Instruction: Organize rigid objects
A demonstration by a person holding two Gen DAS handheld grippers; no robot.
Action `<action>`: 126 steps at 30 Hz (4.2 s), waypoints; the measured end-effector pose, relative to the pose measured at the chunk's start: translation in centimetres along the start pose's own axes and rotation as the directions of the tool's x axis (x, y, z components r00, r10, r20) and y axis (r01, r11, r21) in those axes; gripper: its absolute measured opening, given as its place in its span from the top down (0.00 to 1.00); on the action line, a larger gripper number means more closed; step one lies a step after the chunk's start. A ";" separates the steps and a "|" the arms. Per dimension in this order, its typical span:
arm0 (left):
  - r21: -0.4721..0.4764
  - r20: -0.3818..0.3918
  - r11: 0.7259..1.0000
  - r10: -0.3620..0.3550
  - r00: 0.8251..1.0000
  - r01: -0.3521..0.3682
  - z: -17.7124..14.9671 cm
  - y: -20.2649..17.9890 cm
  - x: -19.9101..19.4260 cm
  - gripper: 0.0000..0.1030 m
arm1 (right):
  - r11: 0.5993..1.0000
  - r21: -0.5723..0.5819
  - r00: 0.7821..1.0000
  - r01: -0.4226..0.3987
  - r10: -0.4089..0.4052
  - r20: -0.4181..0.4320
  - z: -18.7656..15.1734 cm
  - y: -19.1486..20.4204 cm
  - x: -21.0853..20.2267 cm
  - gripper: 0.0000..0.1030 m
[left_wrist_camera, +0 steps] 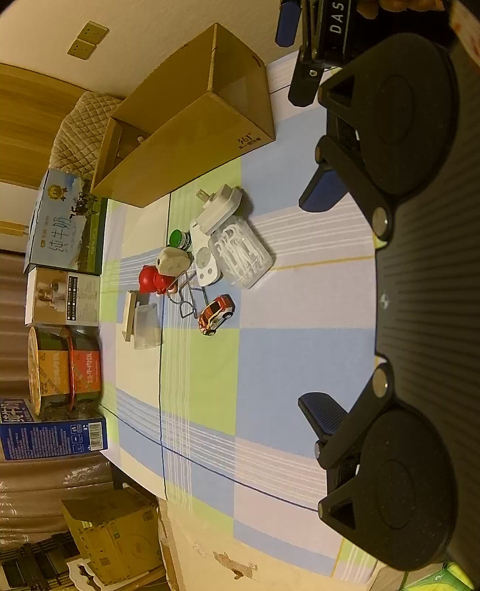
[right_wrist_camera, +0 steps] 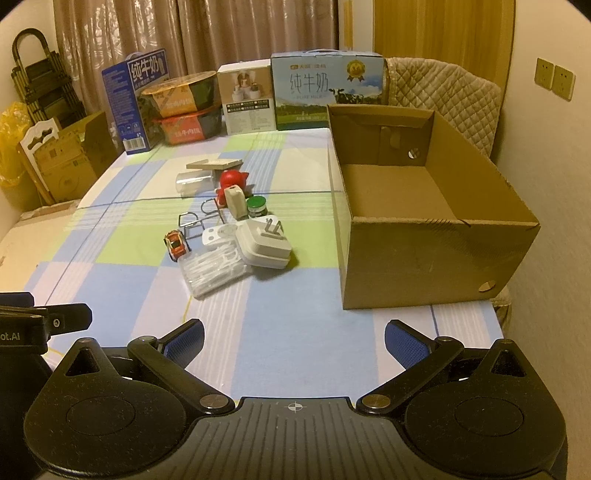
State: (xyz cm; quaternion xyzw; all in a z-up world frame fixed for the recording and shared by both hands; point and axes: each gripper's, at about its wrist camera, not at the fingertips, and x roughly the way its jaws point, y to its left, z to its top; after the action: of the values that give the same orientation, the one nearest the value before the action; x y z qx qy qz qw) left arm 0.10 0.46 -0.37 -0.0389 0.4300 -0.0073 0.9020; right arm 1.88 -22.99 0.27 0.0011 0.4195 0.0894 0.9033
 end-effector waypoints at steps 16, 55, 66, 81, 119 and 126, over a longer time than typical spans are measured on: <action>0.003 -0.008 1.000 -0.010 1.000 0.010 -0.3 0.2 0.5 0.01 | 1.000 0.009 1.000 -0.002 0.002 -0.014 -0.1 -0.1 0.3 0.02; 0.461 -0.221 0.822 -0.258 0.940 0.334 5.7 -1.5 15.4 0.16 | 1.000 -0.002 1.000 -0.022 0.022 -0.011 -0.5 -0.9 7.6 0.22; 0.535 -0.225 0.760 -0.293 0.929 0.369 6.0 -2.8 18.5 0.29 | 0.999 0.026 1.000 -0.023 0.023 0.010 0.3 0.0 10.5 0.45; 0.325 -0.255 0.914 -0.162 0.953 0.243 5.6 -2.1 18.5 0.49 | 1.000 0.013 1.000 -0.016 0.016 0.005 1.2 0.3 12.3 0.47; 0.267 -0.185 0.952 -0.101 0.978 0.149 5.0 -1.1 18.4 0.49 | 0.981 -0.148 0.992 -0.124 0.120 -0.040 5.1 1.9 18.4 0.40; 0.239 -0.147 0.961 -0.105 0.984 0.138 6.0 -0.7 15.6 0.50 | 0.987 -0.127 0.994 -0.101 0.106 0.039 6.3 2.4 14.3 0.41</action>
State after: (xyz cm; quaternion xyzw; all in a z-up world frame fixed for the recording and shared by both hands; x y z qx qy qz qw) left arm 14.60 -0.61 -8.61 0.0482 0.4814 -0.1191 0.8670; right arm 15.29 -17.82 -6.27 -0.0314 0.3919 0.1623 0.9050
